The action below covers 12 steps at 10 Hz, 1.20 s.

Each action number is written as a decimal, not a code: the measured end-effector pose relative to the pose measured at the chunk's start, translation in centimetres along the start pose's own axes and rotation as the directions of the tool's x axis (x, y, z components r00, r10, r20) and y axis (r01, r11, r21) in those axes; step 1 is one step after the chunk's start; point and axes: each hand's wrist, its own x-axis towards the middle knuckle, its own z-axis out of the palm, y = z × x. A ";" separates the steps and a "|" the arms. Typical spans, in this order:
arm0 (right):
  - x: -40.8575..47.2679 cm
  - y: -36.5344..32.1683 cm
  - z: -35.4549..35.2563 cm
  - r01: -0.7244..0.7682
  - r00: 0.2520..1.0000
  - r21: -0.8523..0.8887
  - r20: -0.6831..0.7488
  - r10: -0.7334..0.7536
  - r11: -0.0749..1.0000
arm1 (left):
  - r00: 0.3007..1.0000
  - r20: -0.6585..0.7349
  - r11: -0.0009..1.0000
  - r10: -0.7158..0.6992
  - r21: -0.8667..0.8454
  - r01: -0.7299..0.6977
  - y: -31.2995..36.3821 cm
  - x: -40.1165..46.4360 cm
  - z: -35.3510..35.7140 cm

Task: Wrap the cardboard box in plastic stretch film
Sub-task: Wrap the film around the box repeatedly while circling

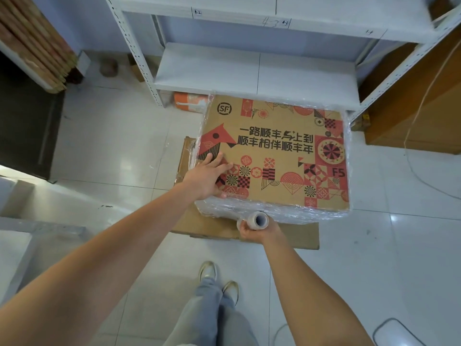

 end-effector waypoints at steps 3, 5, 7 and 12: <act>-1.4 -1.2 -1.7 0.081 0.997 -0.194 0.034 -0.076 0.978 | 1.000 0.004 1.000 0.030 0.004 -0.030 -0.2 -0.3 0.0; -1.6 -2.9 -1.5 0.080 0.996 -0.151 0.060 -0.072 0.985 | 1.000 0.008 1.000 0.008 0.004 -0.008 0.4 -0.1 0.2; 0.0 -5.0 -2.8 -0.073 0.997 -0.291 -0.059 0.058 0.954 | 0.999 0.020 0.999 -0.036 0.018 0.036 0.6 0.3 -0.2; -2.4 -7.0 -5.4 0.278 0.953 -0.602 0.078 -0.292 0.749 | 0.967 0.050 0.964 -0.248 0.113 0.242 5.9 1.8 -1.3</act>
